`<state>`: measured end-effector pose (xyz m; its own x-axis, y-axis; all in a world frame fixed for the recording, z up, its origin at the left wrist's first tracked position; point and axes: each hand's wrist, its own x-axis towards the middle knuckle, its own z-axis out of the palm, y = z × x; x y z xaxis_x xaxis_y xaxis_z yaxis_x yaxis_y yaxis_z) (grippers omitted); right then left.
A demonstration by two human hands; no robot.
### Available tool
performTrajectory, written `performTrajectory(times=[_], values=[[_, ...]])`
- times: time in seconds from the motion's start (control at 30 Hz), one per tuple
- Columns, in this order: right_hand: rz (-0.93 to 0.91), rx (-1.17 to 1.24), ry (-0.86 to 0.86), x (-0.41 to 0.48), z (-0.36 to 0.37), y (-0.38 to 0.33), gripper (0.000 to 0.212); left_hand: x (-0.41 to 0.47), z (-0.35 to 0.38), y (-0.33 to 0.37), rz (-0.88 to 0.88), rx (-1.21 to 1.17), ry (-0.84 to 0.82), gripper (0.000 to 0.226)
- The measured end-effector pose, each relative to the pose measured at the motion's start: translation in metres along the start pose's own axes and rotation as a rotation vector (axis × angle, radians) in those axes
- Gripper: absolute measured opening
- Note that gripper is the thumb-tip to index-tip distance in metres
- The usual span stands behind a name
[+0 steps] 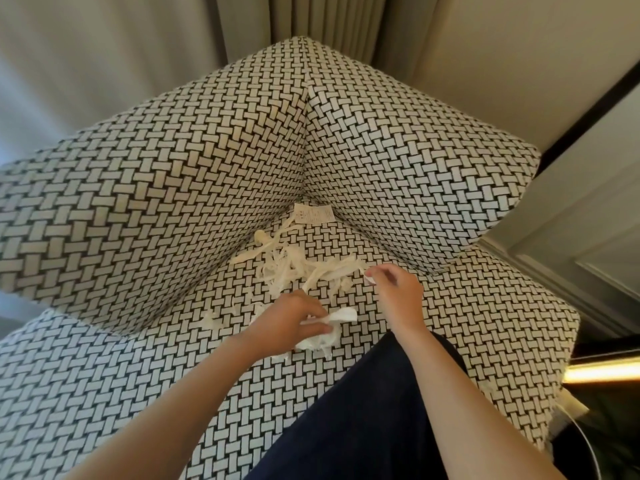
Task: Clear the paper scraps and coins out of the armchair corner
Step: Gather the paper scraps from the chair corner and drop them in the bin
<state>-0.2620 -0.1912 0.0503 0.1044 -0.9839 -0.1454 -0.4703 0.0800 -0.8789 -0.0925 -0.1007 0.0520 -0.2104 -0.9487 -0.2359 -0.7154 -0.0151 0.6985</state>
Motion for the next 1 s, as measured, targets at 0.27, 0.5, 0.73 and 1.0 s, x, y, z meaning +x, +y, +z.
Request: performTrajectory(times=[0.27, 0.5, 0.73, 1.0], values=[[-0.086, -0.054, -0.152, -0.007, 0.002, -0.007, 0.012, 0.000, -0.040, 0.010, -0.179, -0.329, 0.247, 0.028], [-0.346, -0.496, -0.447, -0.017, 0.011, -0.007, 0.054, -0.007, -0.057, 0.000, -0.261, -0.537, 0.504, 0.022], [-0.488, -1.047, -0.775, -0.022, 0.024, 0.006, 0.065, -0.018, -0.052, -0.011, -0.395, -0.765, 0.577, 0.021], [-0.503, -1.093, -0.645, -0.022, 0.028, 0.011, 0.044, -0.017, -0.049, 0.000, -0.401, -0.747, 0.556, 0.022]])
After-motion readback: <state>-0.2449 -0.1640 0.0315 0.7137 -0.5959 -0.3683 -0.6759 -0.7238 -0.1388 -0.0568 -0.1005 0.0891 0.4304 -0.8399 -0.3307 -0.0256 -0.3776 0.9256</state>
